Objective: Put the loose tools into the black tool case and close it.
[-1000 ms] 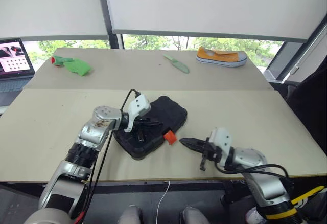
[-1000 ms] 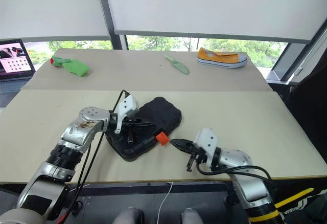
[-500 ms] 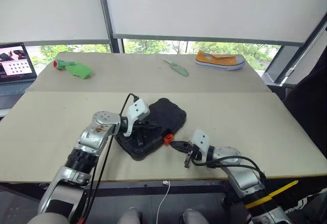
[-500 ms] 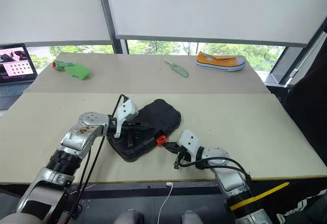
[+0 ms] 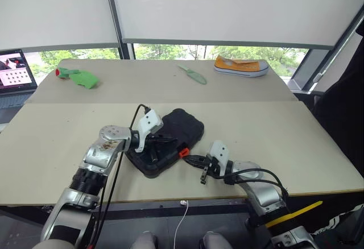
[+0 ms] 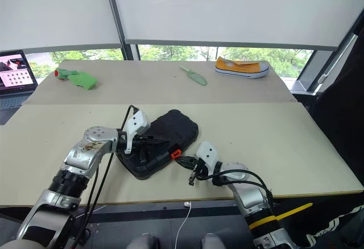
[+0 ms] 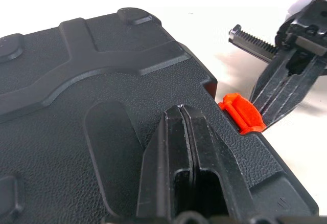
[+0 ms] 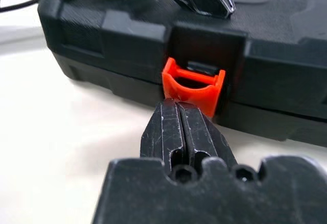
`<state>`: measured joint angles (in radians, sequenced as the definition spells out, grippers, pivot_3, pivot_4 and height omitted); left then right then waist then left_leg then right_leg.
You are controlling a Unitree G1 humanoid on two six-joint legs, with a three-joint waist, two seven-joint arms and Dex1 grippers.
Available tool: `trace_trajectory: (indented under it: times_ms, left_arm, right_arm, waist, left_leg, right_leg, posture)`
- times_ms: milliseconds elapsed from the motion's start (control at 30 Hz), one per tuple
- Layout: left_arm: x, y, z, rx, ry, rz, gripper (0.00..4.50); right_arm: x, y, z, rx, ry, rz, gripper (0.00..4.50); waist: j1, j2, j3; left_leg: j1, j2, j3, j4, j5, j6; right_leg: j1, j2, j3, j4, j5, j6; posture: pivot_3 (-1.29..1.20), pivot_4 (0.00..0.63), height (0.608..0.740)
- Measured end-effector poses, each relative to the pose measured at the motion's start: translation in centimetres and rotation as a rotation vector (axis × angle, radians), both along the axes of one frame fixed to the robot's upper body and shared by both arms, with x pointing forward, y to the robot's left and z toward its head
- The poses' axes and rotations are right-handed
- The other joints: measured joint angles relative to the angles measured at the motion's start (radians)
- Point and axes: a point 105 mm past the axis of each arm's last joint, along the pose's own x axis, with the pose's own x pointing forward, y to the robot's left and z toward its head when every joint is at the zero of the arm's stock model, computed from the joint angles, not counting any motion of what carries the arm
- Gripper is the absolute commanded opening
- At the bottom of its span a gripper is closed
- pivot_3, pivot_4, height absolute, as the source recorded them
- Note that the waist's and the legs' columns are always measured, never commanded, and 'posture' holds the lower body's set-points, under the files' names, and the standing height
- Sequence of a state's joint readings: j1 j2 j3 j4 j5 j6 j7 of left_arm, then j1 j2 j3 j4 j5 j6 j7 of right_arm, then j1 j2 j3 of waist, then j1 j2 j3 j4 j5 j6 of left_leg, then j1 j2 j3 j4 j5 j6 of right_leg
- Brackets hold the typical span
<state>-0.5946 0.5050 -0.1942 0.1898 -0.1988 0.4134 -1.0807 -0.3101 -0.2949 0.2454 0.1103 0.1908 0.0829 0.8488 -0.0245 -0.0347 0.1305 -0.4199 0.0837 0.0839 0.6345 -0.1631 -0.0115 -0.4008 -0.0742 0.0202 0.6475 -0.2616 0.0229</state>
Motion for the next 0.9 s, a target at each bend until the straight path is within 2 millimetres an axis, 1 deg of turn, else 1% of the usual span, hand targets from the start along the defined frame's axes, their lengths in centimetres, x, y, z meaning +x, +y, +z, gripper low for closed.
trace_trajectory:
  times_ms: [67, 167, 233, 300, 400, 467, 567, 633, 667, 733, 800, 900]
  left_arm:
    - [0.0, 0.0, -0.1, -0.001, 0.001, 0.001, 0.04]
    - [-0.1, 0.0, -0.2, -0.004, 0.007, 0.002, 0.04]
    - [-0.2, -0.1, -0.3, -0.006, 0.008, -0.002, 0.04]
    - [-0.5, -0.2, -0.4, -0.012, -0.018, -0.028, 0.04]
    - [-1.1, -0.1, -0.3, -0.031, -0.039, -0.056, 0.04]
    - [-1.5, 0.4, -0.2, -0.042, -0.056, -0.084, 0.04]
    - [-1.7, 1.0, -0.3, -0.047, -0.077, -0.097, 0.04]
    - [-2.0, 1.6, -0.4, -0.031, -0.094, -0.113, 0.04]
    - [-2.0, 1.8, -0.5, -0.027, -0.095, -0.113, 0.04]
    - [-2.0, 2.2, -0.6, -0.023, -0.09, -0.108, 0.04]
    - [-2.0, 2.3, -0.7, -0.024, -0.088, -0.1, 0.04]
    - [-1.9, 2.3, -0.8, -0.032, -0.094, -0.095, 0.04]
  right_arm:
    - [0.3, -0.2, 1.0, 0.049, -0.017, -0.014, 0.0]
    - [0.4, -0.1, 3.3, 0.104, -0.075, -0.004, 0.0]
    - [0.4, -0.1, 3.8, 0.103, -0.09, 0.003, 0.0]
    - [0.3, -0.3, 3.2, 0.094, -0.075, 0.006, 0.0]
    - [-0.2, -1.2, 1.7, 0.065, -0.035, -0.007, 0.0]
    - [-0.8, -2.1, 1.6, 0.049, -0.027, -0.007, 0.0]
    - [-1.1, -3.2, 1.8, 0.02, -0.022, -0.015, 0.0]
    - [-1.4, -3.6, 1.5, -0.005, -0.001, -0.023, 0.0]
    - [-1.4, -3.6, 1.3, -0.009, 0.013, -0.027, 0.0]
    - [-1.4, -3.4, 1.0, -0.012, 0.028, -0.027, 0.0]
    - [-1.1, -2.5, 0.6, -0.019, 0.049, -0.02, 0.0]
    - [-0.3, -0.6, 0.2, -0.034, 0.062, 0.006, 0.0]
  waist:
    - [0.0, 0.0, 0.0]
    - [0.002, 0.002, -0.001]
    - [0.005, 0.001, -0.003]
    - [0.008, 0.002, -0.004]
    - [0.01, 0.002, -0.004]
    - [0.007, 0.003, -0.004]
    - [0.002, 0.003, -0.004]
    - [-0.007, 0.003, -0.004]
    - [-0.013, 0.003, -0.004]
    - [-0.019, 0.004, -0.005]
    - [-0.021, 0.004, -0.004]
    - [-0.02, 0.005, -0.005]
  left_leg:
    - [0.001, 0.0, 0.0, -0.001, 0.0, 0.0]
    - [0.004, 0.0, 0.0, -0.002, -0.003, -0.006]
    - [0.007, 0.0, 0.0, -0.003, -0.004, -0.007]
    - [0.008, -0.002, 0.001, -0.007, -0.004, -0.007]
    - [0.008, -0.002, 0.001, -0.009, -0.002, -0.003]
    - [0.008, -0.002, 0.001, -0.01, -0.003, -0.002]
    - [0.01, -0.002, 0.001, -0.011, -0.005, -0.002]
    - [0.013, -0.001, 0.001, -0.012, -0.005, -0.002]
    - [0.015, 0.0, 0.001, -0.013, -0.005, -0.002]
    - [0.016, 0.0, 0.0, -0.015, -0.005, -0.002]
    - [0.021, -0.001, 0.0, -0.018, -0.006, -0.004]
    - [0.022, -0.001, 0.0, -0.019, -0.008, -0.006]
  right_leg:
    - [0.0, 0.0, 0.0, 0.0, 0.0, 0.0]
    - [0.003, 0.0, 0.0, -0.001, 0.0, 0.0]
    - [0.004, -0.001, 0.0, -0.001, -0.002, -0.001]
    - [0.006, -0.002, 0.0, -0.002, -0.004, -0.001]
    - [0.006, -0.002, 0.001, -0.003, -0.004, -0.002]
    - [0.006, -0.001, 0.002, -0.003, -0.003, -0.002]
    - [0.006, -0.001, 0.002, -0.002, -0.005, -0.003]
    - [0.008, 0.001, 0.002, -0.002, -0.008, -0.002]
    - [0.008, 0.001, 0.002, -0.002, -0.009, 0.0]
    - [0.008, 0.002, 0.003, -0.001, -0.012, -0.004]
    - [0.01, 0.003, 0.005, -0.001, -0.012, -0.007]
    - [0.01, 0.005, 0.007, -0.001, -0.012, -0.008]
  posture:
    - [0.0, 0.15, 0.74]
    - [0.0, 0.15, 0.74]
    - [0.0, 0.15, 0.74]
    - [0.0, 0.15, 0.74]
    - [0.0, 0.15, 0.74]
    - [0.0, 0.15, 0.74]
    - [0.0, 0.15, 0.74]
    - [0.0, 0.15, 0.74]
    - [0.0, 0.15, 0.74]
    - [0.0, 0.15, 0.74]
    - [0.0, 0.15, 0.74]
    - [0.0, 0.15, 0.74]
